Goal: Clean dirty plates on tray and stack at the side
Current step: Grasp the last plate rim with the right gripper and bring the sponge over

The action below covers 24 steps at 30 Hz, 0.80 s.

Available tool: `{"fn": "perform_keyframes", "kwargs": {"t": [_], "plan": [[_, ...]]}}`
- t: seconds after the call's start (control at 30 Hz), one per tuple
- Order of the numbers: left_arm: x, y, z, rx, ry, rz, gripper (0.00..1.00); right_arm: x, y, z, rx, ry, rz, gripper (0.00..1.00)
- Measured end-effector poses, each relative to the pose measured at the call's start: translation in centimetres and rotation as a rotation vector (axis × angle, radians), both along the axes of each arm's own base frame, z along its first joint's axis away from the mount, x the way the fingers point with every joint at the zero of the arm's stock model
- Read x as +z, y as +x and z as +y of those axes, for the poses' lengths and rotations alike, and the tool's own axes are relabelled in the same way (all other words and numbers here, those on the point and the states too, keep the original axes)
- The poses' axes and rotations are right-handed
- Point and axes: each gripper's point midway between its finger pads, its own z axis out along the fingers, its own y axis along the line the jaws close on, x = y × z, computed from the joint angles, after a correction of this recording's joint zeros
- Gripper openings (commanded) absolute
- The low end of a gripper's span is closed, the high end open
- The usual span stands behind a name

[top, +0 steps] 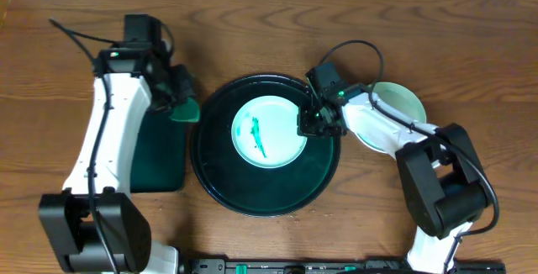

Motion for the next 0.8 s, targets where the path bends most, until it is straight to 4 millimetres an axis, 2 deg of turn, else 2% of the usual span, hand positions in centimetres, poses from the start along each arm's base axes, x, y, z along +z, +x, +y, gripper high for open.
{"fn": "perform_keyframes", "kwargs": {"t": [0.2, 0.37, 0.57, 0.8], "plan": [[-2.3, 1.0, -5.0, -0.056, -0.019, 0.023, 0.07, 0.0, 0.7, 0.6, 0.005, 0.004, 0.026, 0.01], [-6.0, 0.6, -8.5, -0.08, -0.021, 0.112, 0.07, 0.0, 0.7, 0.6, 0.004, 0.011, 0.031, 0.01], [-11.2, -0.4, -10.5, -0.085, 0.003, 0.241, 0.07, 0.0, 0.7, 0.6, 0.004, 0.013, 0.031, 0.01], [-11.8, -0.6, -11.7, -0.113, 0.023, 0.25, 0.07, 0.0, 0.7, 0.6, 0.004, 0.013, 0.031, 0.01]]}}
